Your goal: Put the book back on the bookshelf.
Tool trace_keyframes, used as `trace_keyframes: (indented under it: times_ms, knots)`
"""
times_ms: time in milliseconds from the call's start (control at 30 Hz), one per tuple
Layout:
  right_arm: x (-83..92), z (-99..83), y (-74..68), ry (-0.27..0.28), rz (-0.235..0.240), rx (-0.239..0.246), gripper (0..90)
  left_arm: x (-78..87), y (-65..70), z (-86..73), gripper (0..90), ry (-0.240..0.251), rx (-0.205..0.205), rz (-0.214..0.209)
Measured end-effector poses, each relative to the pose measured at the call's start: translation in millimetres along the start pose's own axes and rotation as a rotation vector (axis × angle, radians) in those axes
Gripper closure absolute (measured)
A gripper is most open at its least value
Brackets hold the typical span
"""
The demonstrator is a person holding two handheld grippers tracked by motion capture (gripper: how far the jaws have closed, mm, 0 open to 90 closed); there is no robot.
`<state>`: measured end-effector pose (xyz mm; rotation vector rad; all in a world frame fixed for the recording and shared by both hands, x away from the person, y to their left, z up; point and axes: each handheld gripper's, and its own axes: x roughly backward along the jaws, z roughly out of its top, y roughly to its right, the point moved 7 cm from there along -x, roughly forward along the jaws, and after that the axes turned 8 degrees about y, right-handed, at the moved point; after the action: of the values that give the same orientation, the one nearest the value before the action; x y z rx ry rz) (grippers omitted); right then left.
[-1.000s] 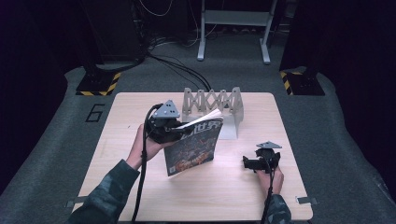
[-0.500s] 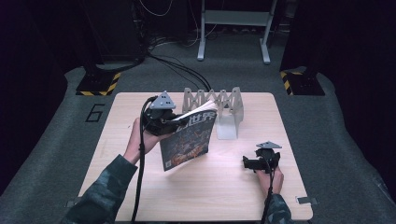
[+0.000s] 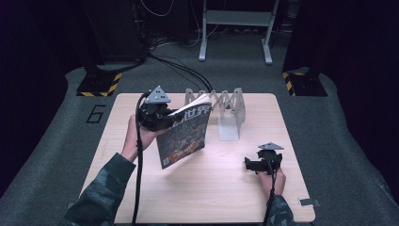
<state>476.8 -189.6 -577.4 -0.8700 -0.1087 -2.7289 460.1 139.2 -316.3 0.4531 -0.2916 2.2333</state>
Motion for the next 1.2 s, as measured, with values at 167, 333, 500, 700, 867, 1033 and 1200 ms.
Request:
trace_keyframes:
  times_ms: [167,333,500,700,867,1033,1200]
  knots:
    - [0.0,0.0,0.0,0.0,0.0,0.0,2.3,1.1,-5.6,0.6,82.4,0.001,0.013,0.019]
    - [0.0,0.0,0.0,0.0,0.0,0.0,2.3,2.1,-12.1,1.2,82.4,0.004,0.039,0.049]
    - [0.0,-0.1,0.2,-0.004,-0.001,0.001,2.4,2.6,-18.4,2.4,82.4,0.005,0.05,0.078]
    - [0.1,0.0,0.5,-0.004,0.002,0.002,2.9,4.5,-25.6,5.7,82.4,0.011,0.07,0.11]
    - [-0.2,0.3,0.5,0.0,0.002,0.001,2.9,2.6,-27.6,8.5,82.4,0.027,0.085,0.135]
    - [-0.1,0.1,0.0,-0.003,0.001,-0.005,2.9,-5.2,-26.3,8.5,82.4,0.039,0.11,0.144]
    - [0.0,0.1,0.0,-0.003,0.001,-0.005,3.0,-12.7,-26.6,9.8,82.4,0.049,0.126,0.155]
